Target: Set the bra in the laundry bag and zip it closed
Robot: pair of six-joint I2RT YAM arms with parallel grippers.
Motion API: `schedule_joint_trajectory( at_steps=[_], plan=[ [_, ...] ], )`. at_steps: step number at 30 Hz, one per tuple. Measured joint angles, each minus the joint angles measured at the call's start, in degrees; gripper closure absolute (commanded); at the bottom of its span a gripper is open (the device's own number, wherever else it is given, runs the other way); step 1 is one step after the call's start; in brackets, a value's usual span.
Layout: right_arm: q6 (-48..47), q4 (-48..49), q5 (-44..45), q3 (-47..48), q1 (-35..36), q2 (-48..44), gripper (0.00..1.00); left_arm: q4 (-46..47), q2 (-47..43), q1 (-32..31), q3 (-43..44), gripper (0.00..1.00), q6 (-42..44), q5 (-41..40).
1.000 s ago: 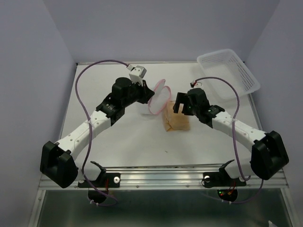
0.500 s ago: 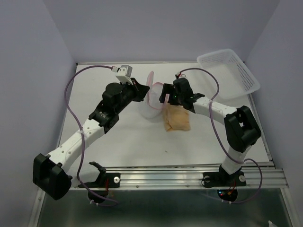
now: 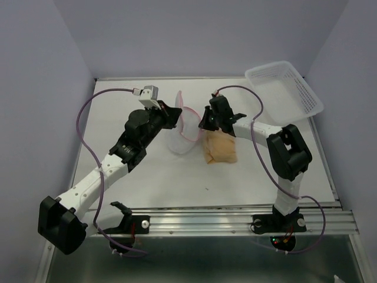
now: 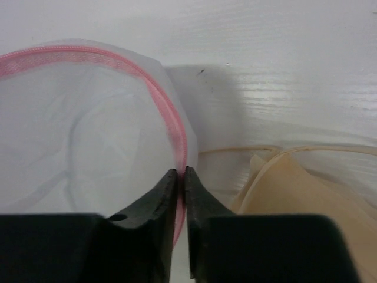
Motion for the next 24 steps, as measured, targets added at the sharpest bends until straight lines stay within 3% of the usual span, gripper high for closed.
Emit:
schedule_joint_trajectory(
  at_steps=[1,8,14,24],
  plan=[
    [-0.1,0.0,0.0,0.0,0.0,-0.2,0.99,0.0,-0.1,0.0,-0.6,1.00,0.0,-0.7],
    [-1.6,-3.1,1.5,1.6,0.0,-3.6,0.99,-1.2,-1.1,0.0,-2.3,1.00,0.0,-7.0],
    [-7.5,-6.4,1.7,9.2,0.0,-6.4,0.99,-2.9,-3.1,0.0,-2.3,1.00,1.2,-15.5],
    [-16.0,-7.7,-12.4,13.2,-0.1,-12.5,0.99,-5.7,-8.3,0.5,-0.5,1.00,3.9,-28.3]
  ],
)
